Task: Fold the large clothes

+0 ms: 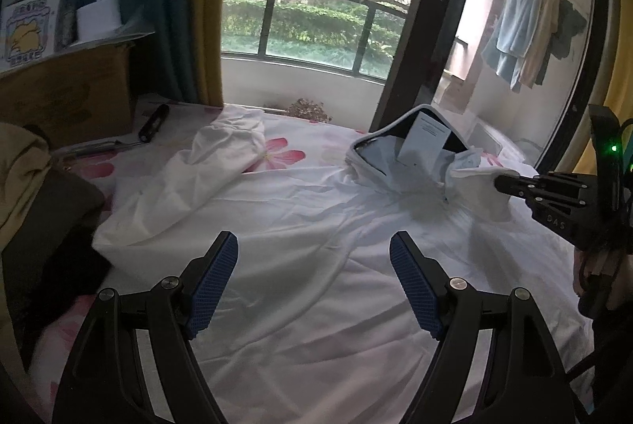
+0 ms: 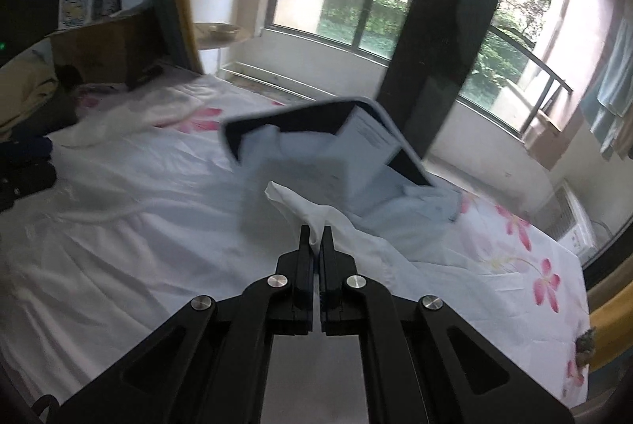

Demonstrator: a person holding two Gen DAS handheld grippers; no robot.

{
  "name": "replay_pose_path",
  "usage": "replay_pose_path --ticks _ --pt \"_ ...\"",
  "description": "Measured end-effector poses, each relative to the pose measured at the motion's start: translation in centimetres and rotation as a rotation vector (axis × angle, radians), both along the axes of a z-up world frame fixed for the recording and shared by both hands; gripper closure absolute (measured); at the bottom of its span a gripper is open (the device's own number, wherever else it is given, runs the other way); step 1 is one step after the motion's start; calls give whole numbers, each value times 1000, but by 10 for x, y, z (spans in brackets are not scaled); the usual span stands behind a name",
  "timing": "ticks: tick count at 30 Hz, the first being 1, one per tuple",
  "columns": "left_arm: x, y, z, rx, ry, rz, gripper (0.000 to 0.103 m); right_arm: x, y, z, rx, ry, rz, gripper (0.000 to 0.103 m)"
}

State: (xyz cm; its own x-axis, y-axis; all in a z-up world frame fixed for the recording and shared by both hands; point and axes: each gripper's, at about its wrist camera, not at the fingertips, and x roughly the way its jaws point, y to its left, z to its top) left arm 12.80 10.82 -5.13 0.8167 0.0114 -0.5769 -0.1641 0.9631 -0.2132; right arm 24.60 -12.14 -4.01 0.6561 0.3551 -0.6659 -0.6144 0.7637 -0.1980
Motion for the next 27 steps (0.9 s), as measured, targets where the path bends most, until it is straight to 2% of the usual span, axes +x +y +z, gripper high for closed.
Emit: replay_pose_path --ticks 16,27 --pt "-15 49 0 -7 -6 51 21 -18 92 -12 28 69 113 102" --pt "2 69 -5 22 26 48 21 -2 122 -36 56 146 88 102"
